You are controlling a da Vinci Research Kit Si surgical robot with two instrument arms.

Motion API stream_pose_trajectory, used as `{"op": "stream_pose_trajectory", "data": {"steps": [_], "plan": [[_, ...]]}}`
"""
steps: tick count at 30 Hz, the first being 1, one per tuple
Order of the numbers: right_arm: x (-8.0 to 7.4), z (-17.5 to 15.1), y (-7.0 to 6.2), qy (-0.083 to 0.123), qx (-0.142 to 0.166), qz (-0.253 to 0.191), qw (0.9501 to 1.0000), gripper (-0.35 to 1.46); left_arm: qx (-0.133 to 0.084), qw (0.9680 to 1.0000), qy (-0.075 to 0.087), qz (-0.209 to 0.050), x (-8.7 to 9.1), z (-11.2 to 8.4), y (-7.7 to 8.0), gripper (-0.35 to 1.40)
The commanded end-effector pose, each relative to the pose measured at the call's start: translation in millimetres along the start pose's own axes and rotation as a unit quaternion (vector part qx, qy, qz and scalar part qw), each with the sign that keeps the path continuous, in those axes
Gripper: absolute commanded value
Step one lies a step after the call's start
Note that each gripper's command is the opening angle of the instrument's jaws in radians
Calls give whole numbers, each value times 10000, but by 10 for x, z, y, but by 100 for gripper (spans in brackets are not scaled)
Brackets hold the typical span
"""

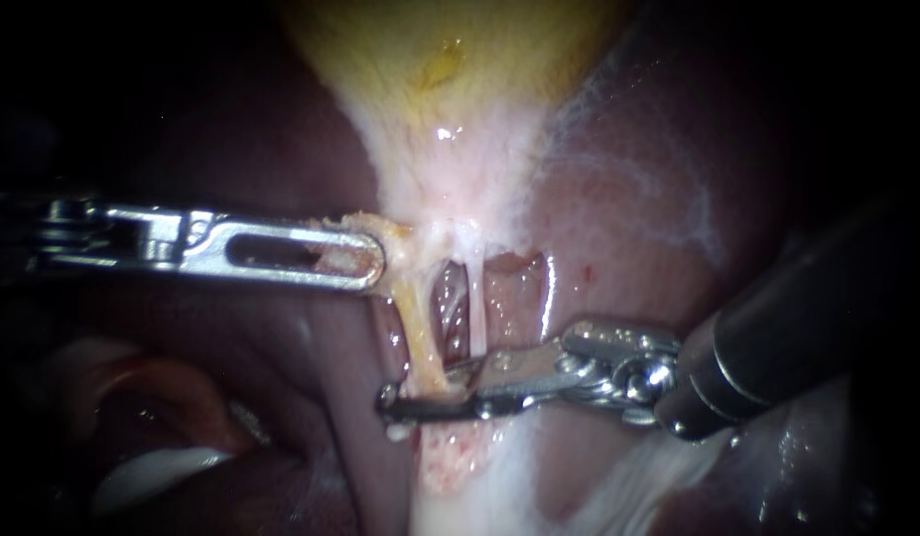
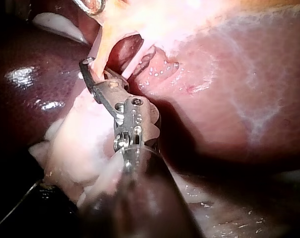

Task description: Going back second clip left tube

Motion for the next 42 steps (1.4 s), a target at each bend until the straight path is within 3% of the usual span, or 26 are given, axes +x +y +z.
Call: {"op": "stream_pose_trajectory", "data": {"steps": [1,4,6,7,9,12,15,19,35,42], "plan": [[0,0,0,1,2,0,10000,-35,0,10000,1,1,0,0,0,-35],[0,0,0,-2,4,-61,10000,-33,0,10000,1,1,0,0,0,-35],[1,0,0,4,40,-824,9966,6,-1,10000,1,1,0,0,0,-35],[2,0,0,65,32,-1057,9944,14,-1,10000,1,1,0,0,0,-35],[3,0,0,197,56,-1110,9936,33,-1,10000,1,1,0,0,0,-35],[4,0,0,345,-172,-1385,9896,46,0,10000,1,1,0,0,0,-35],[4,-1,1,387,-438,-1634,9848,49,0,10000,1,1,0,0,0,-35],[3,-7,1,374,-467,-1792,9820,49,0,10000,1,1,0,0,0,-35],[-1,-33,-18,320,-175,-1885,9814,49,1,10000,3,2,0,-1,0,-35],[1,-36,-11,338,-216,-1987,9792,49,1,10000,3,2,0,-1,0,-35]]}}
